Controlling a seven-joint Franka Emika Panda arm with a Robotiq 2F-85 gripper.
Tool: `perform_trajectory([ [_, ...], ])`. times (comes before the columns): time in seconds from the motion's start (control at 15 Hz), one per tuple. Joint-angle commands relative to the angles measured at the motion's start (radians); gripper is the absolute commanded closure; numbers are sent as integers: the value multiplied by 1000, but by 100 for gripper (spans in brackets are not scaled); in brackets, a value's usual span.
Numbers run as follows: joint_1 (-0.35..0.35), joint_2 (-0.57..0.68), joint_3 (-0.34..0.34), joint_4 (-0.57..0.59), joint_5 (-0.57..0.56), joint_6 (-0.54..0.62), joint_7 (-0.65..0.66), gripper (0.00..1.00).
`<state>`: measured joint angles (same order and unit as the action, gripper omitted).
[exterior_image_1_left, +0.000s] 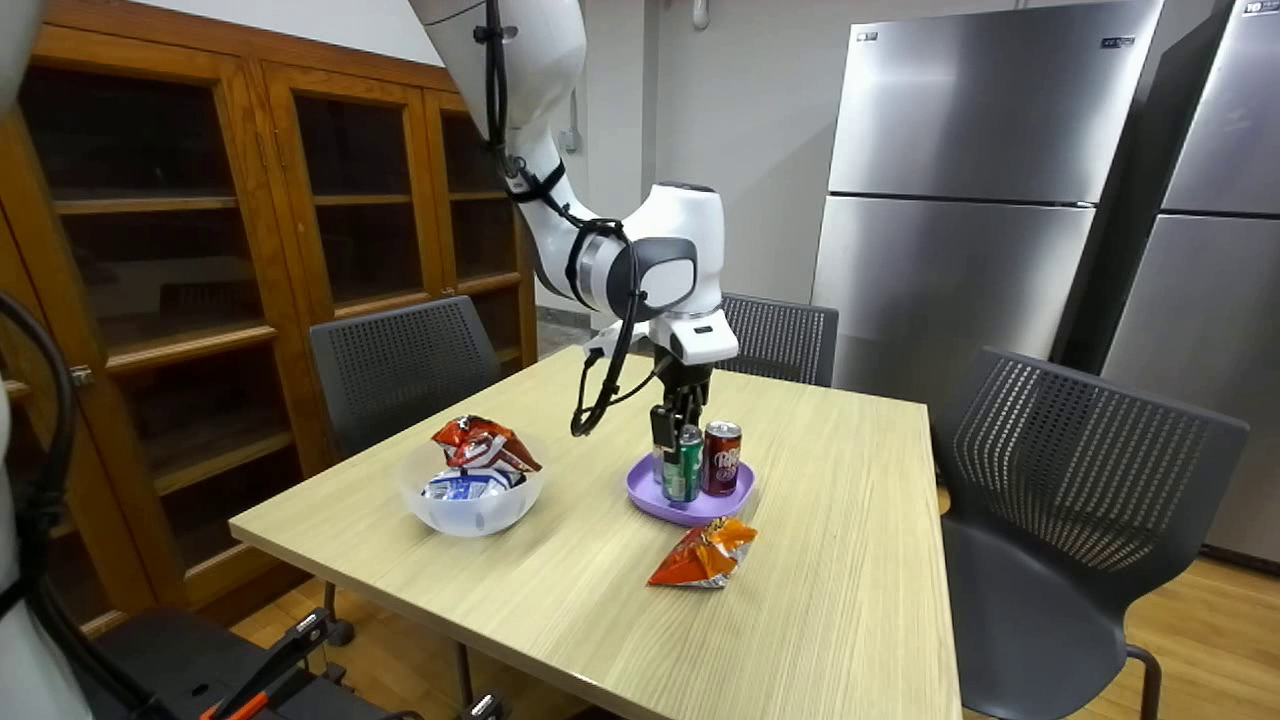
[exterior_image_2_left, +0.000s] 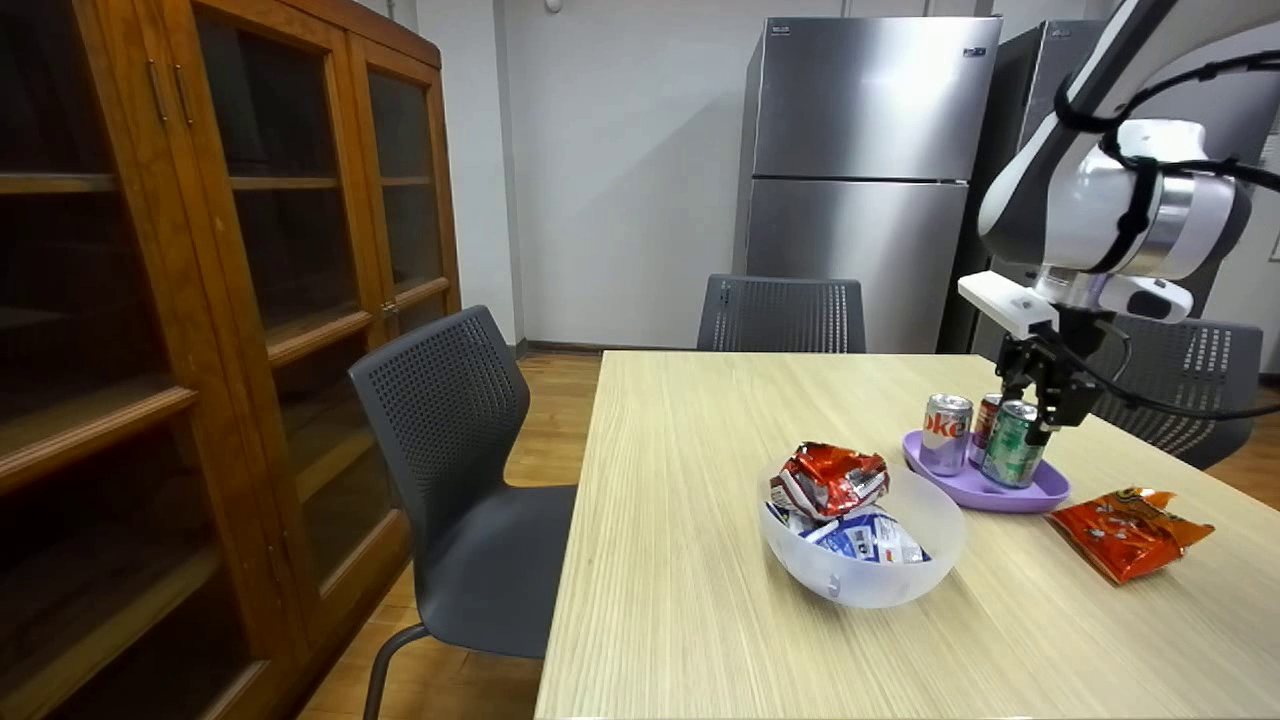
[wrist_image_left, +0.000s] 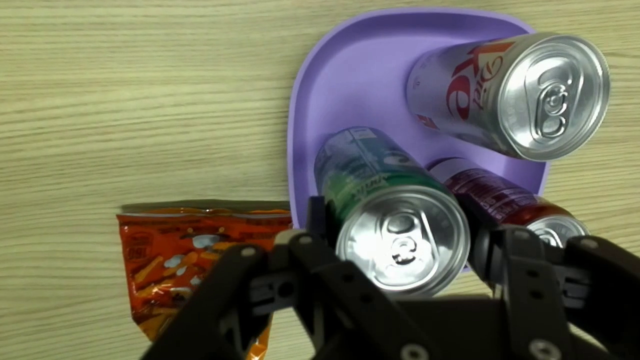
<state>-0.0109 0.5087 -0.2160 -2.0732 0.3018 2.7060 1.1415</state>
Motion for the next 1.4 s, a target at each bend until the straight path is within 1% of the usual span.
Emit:
perform_trajectory([
  [0.0,-2,19,5,50,-11,-35,36,61],
  [1.13,-4,40,6,56,-6,-32,32,61],
  [1.2,-5,39,7,55,-5,-31,31,11],
  [1.27,-5,35,7,52,-4,-29,30,8],
  [1.33,-4,30,6,49,-5,-28,30,3],
])
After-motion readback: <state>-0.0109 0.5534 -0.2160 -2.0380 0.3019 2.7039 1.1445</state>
